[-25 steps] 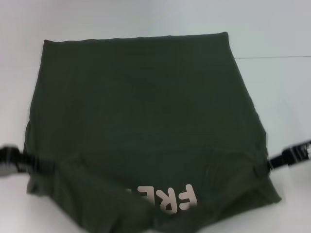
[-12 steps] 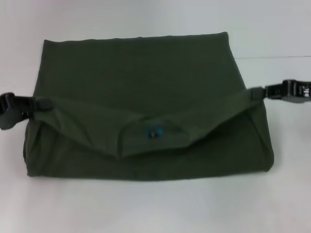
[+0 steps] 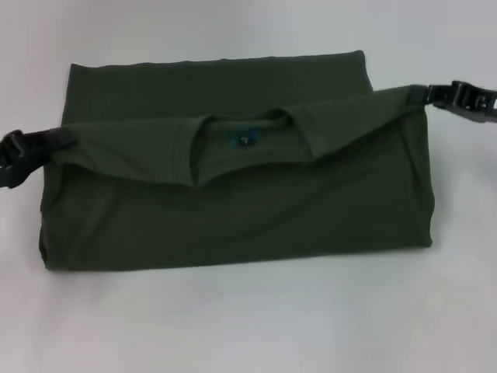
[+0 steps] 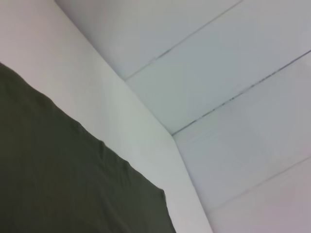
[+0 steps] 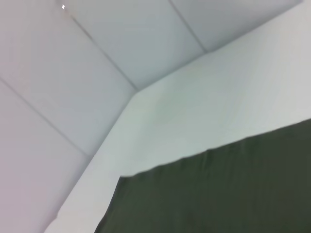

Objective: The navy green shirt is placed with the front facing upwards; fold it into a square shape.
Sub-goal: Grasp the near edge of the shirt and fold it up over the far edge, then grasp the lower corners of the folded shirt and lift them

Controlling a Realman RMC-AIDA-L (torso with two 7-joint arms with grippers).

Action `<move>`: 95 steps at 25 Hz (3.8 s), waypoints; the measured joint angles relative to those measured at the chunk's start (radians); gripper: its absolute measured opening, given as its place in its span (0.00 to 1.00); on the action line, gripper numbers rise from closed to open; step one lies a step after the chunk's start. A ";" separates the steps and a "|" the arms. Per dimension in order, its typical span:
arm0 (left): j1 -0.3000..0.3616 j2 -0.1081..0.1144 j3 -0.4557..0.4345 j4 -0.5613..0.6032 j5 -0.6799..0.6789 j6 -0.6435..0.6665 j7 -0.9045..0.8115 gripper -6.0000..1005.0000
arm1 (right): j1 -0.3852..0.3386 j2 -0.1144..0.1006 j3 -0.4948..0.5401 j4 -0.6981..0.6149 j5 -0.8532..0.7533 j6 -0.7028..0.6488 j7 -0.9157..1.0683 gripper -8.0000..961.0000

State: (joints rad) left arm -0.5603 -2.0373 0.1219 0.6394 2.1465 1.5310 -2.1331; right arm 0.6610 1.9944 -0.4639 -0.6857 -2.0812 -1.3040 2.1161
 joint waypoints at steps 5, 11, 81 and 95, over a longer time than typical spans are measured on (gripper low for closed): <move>-0.018 -0.027 0.001 -0.043 -0.035 -0.094 0.100 0.03 | 0.004 0.024 -0.002 0.002 0.058 0.077 -0.033 0.07; -0.027 -0.058 0.003 -0.052 -0.082 -0.176 0.168 0.03 | 0.018 0.035 -0.002 0.074 0.090 0.160 -0.111 0.07; 0.036 0.008 0.280 0.195 0.313 -0.090 0.006 0.92 | -0.213 -0.015 -0.029 0.207 0.237 0.026 -0.317 0.98; 0.026 -0.003 0.378 0.159 0.338 -0.196 0.005 0.91 | -0.199 -0.011 -0.038 0.209 0.211 0.032 -0.316 0.98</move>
State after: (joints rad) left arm -0.5342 -2.0400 0.4999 0.7985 2.4847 1.3347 -2.1281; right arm 0.4620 1.9831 -0.5021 -0.4771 -1.8700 -1.2722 1.8003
